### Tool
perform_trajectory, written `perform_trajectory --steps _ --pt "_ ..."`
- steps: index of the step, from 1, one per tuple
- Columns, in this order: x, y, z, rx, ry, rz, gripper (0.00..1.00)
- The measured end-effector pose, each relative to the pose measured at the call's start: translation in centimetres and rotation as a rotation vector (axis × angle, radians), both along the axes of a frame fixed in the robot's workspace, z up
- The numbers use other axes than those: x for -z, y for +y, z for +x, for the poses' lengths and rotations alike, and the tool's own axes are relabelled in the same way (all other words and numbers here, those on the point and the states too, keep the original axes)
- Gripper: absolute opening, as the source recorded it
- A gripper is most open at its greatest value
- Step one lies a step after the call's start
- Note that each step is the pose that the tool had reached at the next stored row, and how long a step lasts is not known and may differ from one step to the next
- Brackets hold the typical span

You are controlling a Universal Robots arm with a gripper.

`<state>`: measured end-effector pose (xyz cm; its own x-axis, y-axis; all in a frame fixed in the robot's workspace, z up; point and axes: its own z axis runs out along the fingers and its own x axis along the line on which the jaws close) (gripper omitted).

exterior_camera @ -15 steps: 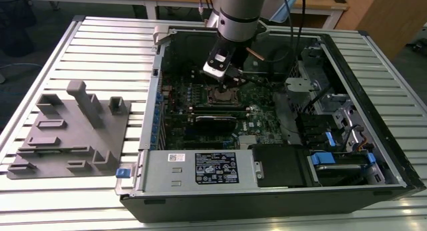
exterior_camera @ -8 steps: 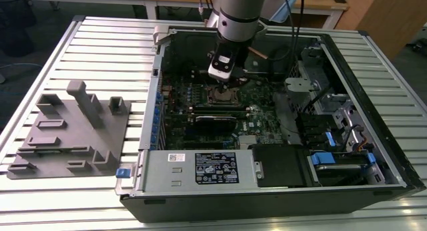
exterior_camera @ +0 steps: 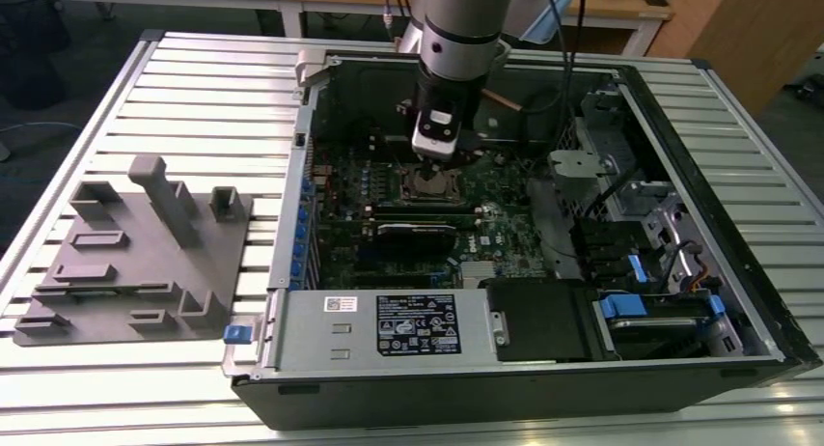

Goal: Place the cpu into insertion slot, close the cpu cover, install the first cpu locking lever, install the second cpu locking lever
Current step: 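Close the cpu cover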

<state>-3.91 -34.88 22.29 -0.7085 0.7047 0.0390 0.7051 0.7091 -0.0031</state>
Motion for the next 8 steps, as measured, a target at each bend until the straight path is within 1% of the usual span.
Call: perform_trajectory --steps 8 --pt "0.04 0.00 0.00 -0.115 -0.0019 0.0108 0.11"
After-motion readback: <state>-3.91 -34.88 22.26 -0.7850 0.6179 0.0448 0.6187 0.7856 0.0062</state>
